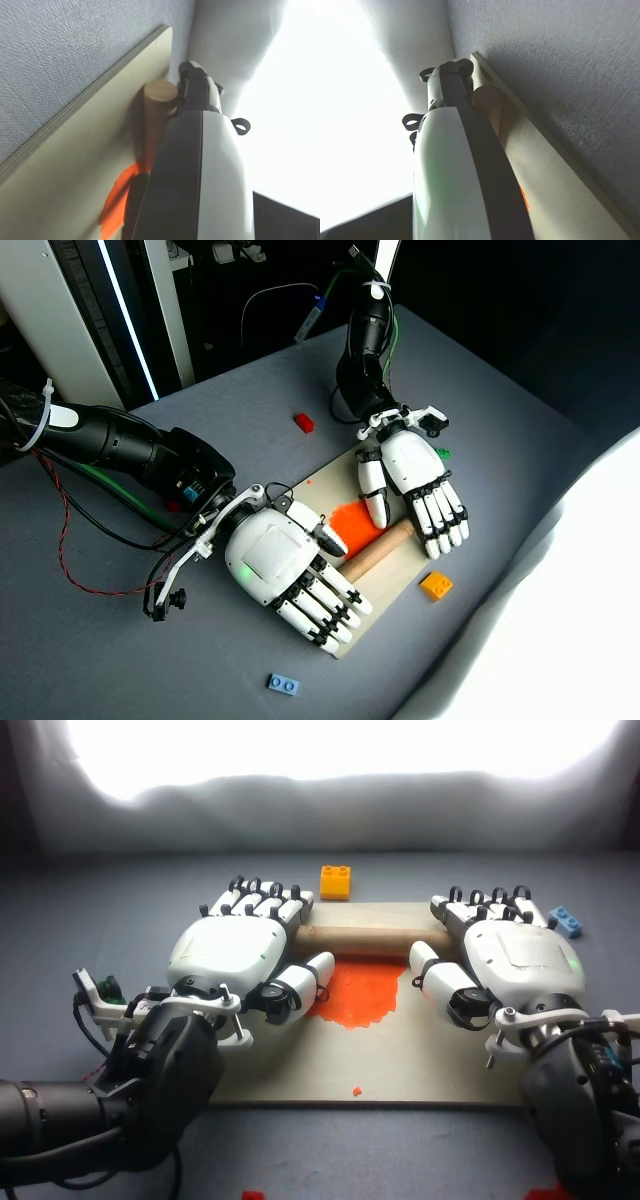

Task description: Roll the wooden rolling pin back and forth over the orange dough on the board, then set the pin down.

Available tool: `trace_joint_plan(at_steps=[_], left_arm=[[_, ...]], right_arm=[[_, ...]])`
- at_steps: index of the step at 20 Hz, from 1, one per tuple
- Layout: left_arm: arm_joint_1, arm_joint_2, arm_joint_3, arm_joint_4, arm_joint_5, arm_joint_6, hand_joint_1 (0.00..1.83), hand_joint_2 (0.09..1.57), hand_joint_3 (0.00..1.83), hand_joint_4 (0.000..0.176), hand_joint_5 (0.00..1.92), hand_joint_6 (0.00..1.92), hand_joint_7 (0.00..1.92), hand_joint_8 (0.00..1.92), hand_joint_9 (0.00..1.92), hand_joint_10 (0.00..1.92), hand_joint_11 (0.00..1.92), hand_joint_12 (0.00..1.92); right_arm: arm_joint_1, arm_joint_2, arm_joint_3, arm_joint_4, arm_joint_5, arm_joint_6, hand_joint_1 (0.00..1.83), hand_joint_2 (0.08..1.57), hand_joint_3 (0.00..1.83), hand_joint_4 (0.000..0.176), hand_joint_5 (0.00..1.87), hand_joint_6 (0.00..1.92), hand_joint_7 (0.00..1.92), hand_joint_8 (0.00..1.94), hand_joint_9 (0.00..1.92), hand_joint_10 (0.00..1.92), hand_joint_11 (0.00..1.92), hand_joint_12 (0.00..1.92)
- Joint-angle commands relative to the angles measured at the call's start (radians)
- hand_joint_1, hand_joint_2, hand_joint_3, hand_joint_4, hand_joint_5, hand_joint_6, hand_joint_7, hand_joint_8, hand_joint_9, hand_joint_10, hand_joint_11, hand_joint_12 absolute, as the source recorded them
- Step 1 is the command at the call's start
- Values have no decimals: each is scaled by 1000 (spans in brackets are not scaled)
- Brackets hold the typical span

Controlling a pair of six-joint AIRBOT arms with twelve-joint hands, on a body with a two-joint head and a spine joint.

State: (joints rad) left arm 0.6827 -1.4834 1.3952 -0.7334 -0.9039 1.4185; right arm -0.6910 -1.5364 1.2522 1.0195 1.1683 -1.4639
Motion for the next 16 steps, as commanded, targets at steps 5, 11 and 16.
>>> trace_joint_plan(at_steps=[5,11,16], left_arm=[[11,14,-11,28,-71,-1,0,1535,1,0,239,2,237,0,166,3,0,262],[16,37,-40,28,-71,-1,0,1543,3,0,250,4,252,3,178,4,0,330],[23,54,-67,28,-71,-9,0,1537,0,0,234,11,229,9,153,12,0,256]], right_arm=[[-12,-2,-15,-55,85,-5,0,1571,85,0,336,6,362,1,273,4,0,611],[-19,-2,-34,-55,105,-22,0,1571,77,0,329,5,365,6,279,8,0,648],[-25,-3,-52,-55,121,-43,0,1571,77,0,346,8,361,5,273,4,0,611]])
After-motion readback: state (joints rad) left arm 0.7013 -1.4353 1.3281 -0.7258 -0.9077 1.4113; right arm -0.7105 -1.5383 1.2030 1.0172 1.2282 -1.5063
